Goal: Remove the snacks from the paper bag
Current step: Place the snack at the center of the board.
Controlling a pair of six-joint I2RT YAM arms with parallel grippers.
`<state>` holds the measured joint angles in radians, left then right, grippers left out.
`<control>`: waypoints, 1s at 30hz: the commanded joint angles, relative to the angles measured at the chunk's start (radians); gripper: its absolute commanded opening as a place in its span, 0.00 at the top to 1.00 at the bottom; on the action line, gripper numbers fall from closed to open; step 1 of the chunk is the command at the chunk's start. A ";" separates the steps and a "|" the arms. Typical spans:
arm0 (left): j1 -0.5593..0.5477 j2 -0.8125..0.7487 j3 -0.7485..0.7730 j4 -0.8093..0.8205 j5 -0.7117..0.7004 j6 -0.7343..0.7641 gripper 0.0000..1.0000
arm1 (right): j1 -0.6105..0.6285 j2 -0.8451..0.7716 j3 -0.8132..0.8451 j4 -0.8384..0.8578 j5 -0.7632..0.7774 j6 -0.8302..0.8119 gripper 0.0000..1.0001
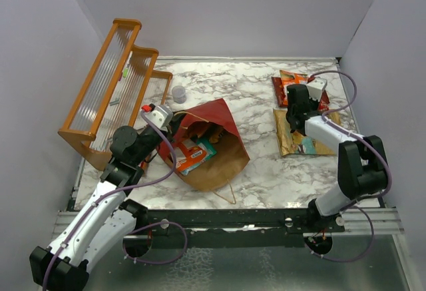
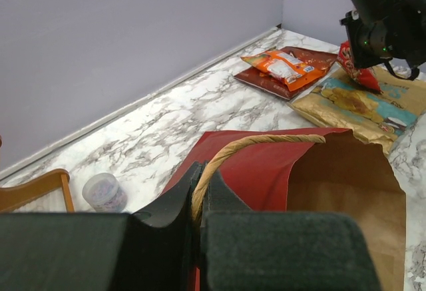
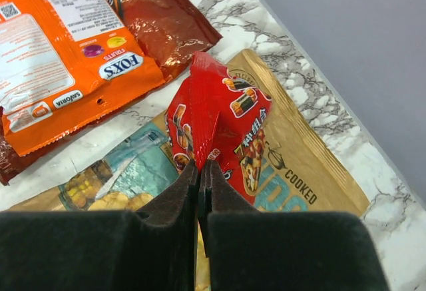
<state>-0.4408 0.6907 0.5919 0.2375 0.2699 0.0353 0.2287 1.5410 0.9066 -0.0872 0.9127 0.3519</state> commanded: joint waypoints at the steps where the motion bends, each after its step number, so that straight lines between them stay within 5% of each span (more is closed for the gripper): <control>1: 0.001 -0.003 0.004 0.023 -0.032 -0.009 1.00 | -0.003 0.079 0.056 0.060 -0.052 -0.066 0.97; 11: 0.001 -0.007 0.005 0.022 -0.031 -0.011 1.00 | -0.003 0.178 0.105 0.085 -0.202 -0.100 0.87; 18: 0.000 -0.009 0.003 0.022 -0.031 -0.015 1.00 | -0.003 0.107 0.115 0.042 -0.288 -0.082 0.63; 23: 0.000 -0.002 0.005 0.023 -0.035 -0.015 1.00 | -0.003 -0.084 0.063 0.028 -0.407 0.001 0.36; 30: 0.000 0.001 0.006 0.016 -0.044 -0.009 1.00 | -0.003 -0.351 -0.107 0.178 -0.885 -0.017 0.27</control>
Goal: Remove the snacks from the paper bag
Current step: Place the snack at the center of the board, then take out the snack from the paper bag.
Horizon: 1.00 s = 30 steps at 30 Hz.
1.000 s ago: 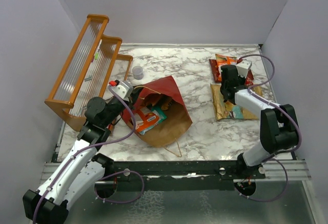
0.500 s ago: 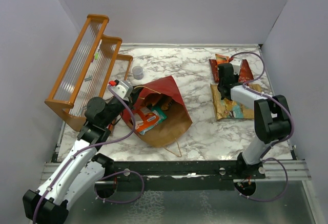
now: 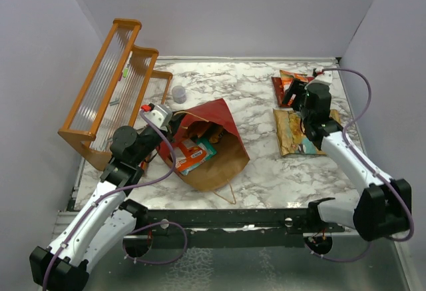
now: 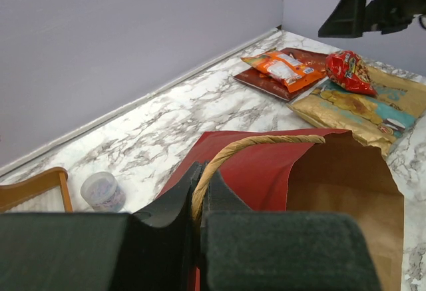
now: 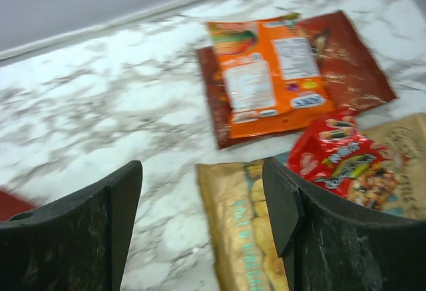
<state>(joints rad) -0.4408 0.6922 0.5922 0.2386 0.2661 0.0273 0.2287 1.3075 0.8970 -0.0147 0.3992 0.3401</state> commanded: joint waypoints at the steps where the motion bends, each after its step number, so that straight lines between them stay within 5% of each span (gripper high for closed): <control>1: 0.000 -0.002 0.007 0.015 -0.041 -0.001 1.00 | -0.001 -0.159 -0.128 0.153 -0.489 -0.025 0.27; 6: 0.000 0.003 0.012 0.012 -0.046 0.002 1.00 | 0.100 -0.342 -0.340 0.545 -0.907 -0.068 0.27; 18: 0.000 0.001 0.012 0.004 -0.054 0.002 1.00 | 0.645 -0.267 -0.376 0.540 -1.117 -0.747 0.27; 23: 0.000 0.002 0.014 0.002 -0.054 0.001 1.00 | 0.792 -0.086 -0.263 0.333 -0.892 -1.091 0.29; 30: 0.000 -0.004 0.013 -0.004 -0.066 0.003 1.00 | 0.831 0.162 -0.185 0.370 -0.734 -1.415 0.22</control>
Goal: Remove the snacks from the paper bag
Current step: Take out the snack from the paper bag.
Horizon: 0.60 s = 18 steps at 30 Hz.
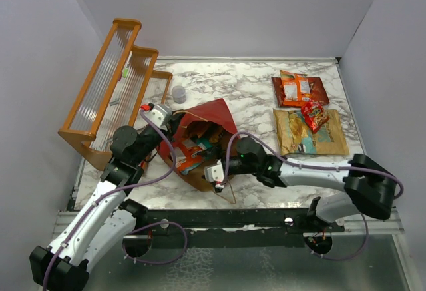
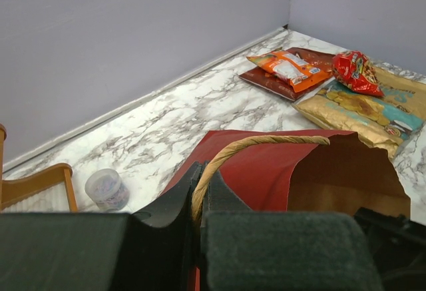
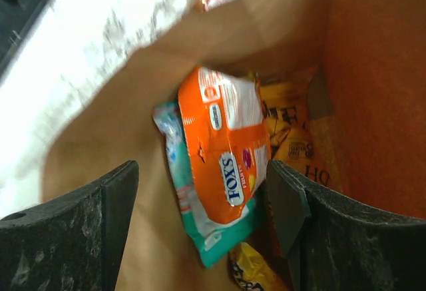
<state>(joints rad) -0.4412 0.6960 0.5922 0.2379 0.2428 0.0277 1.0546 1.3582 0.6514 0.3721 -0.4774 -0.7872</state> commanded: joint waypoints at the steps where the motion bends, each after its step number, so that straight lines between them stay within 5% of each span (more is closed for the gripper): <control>1: 0.001 -0.008 0.012 -0.003 -0.043 0.003 1.00 | 0.005 0.143 0.071 -0.004 0.165 -0.317 0.22; 10: 0.000 -0.012 0.012 -0.005 -0.046 0.005 1.00 | 0.003 0.357 0.164 0.105 0.269 -0.420 0.24; 18: 0.000 -0.015 0.012 -0.003 -0.043 0.004 1.00 | 0.004 0.428 0.180 0.201 0.327 -0.439 0.36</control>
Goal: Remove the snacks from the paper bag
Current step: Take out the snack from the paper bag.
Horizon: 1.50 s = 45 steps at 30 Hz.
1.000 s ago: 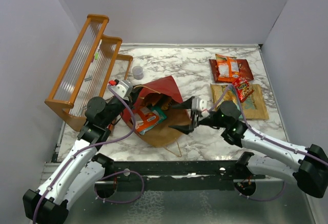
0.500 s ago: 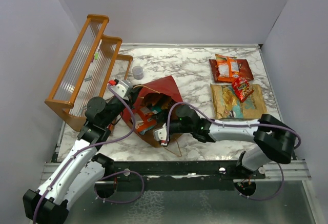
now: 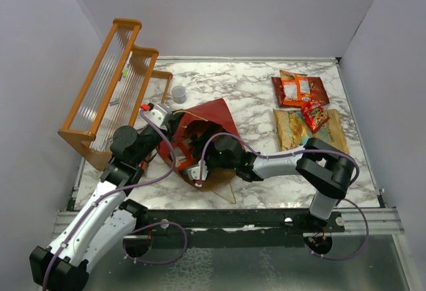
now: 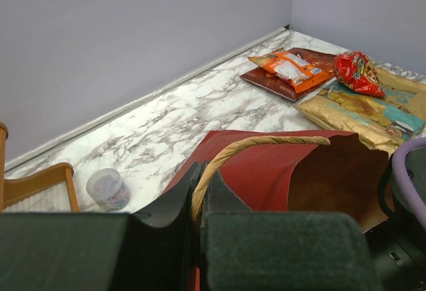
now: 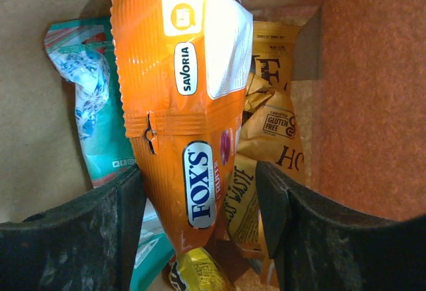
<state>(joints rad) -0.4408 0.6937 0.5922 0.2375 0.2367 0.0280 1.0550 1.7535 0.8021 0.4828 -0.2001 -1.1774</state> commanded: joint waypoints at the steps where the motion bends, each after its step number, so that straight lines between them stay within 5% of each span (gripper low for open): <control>1: 0.000 -0.014 0.012 -0.002 -0.037 0.004 1.00 | 0.004 0.035 0.030 0.094 0.042 -0.051 0.38; 7: 0.000 -0.015 0.012 0.000 -0.036 0.003 1.00 | 0.004 0.050 0.053 0.091 -0.004 -0.044 0.49; 14: 0.000 -0.013 0.011 0.001 -0.037 0.003 1.00 | 0.003 0.021 0.053 0.112 -0.016 0.004 0.83; 20: 0.001 -0.009 0.011 0.002 -0.033 0.001 1.00 | 0.003 -0.031 0.032 0.139 -0.040 0.069 0.98; 31: 0.000 -0.010 0.011 -0.001 -0.046 0.001 1.00 | 0.003 -0.183 -0.017 0.138 -0.051 0.153 0.99; 45: 0.002 -0.007 0.014 -0.014 -0.168 -0.014 1.00 | 0.003 -0.604 -0.142 -0.168 -0.088 0.401 0.99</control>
<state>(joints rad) -0.4408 0.6937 0.5922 0.2325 0.1436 0.0200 1.0546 1.2930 0.6746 0.4324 -0.2489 -0.9058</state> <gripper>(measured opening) 0.013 0.020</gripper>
